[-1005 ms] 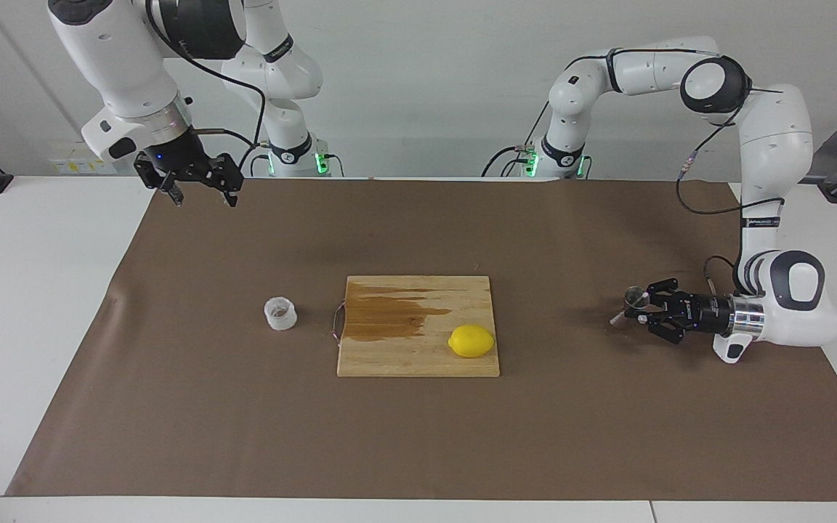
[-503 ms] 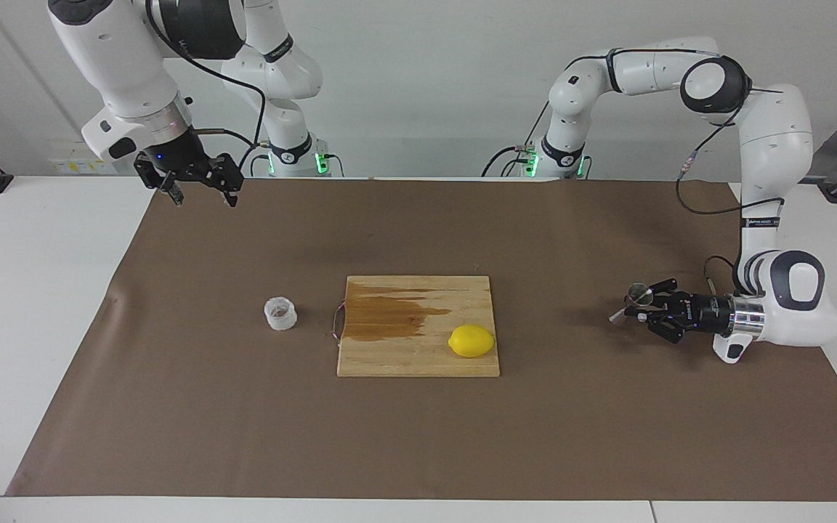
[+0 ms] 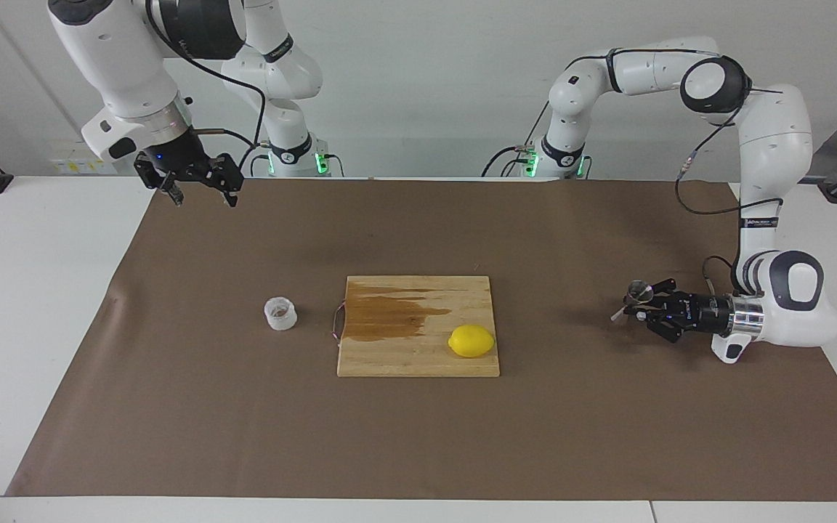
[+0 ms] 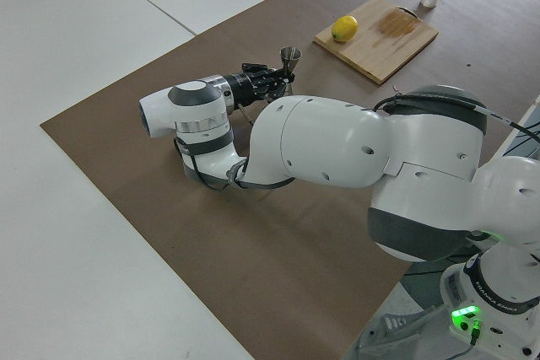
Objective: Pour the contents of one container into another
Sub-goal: 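Close the left gripper on the small metal cup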
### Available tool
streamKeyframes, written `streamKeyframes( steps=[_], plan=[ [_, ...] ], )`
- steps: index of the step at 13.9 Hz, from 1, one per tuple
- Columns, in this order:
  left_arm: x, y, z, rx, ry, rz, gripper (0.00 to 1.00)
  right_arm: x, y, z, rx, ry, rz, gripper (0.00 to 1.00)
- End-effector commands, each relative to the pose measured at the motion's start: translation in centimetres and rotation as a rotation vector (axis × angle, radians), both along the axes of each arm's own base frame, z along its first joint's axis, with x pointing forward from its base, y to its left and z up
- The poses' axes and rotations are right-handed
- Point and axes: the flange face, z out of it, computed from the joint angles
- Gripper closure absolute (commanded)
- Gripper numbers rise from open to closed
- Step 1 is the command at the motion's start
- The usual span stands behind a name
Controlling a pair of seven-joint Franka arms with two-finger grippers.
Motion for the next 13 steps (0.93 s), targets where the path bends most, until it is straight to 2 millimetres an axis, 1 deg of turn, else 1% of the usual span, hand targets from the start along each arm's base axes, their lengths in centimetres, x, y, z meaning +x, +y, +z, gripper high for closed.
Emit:
streamKeyframes(
  steps=[1,5,7,13],
  plan=[
    [-0.1,-0.3,0.1,-0.03,0.015,0.01,0.98,-0.2,-0.2,-0.2,0.012,-0.009,-0.019,0.0],
    [0.0,-0.4,0.1,-0.034,0.015,0.011,0.98,-0.2,-0.2,-0.1,0.012,-0.01,-0.019,0.0],
    [0.1,-0.6,0.3,-0.049,0.016,0.017,1.0,-0.2,-0.2,0.0,0.012,-0.012,-0.019,0.0],
    [0.3,-2.2,0.9,-0.078,0.018,0.011,1.0,-0.2,-0.2,0.0,0.012,-0.012,-0.019,0.0]
  ],
)
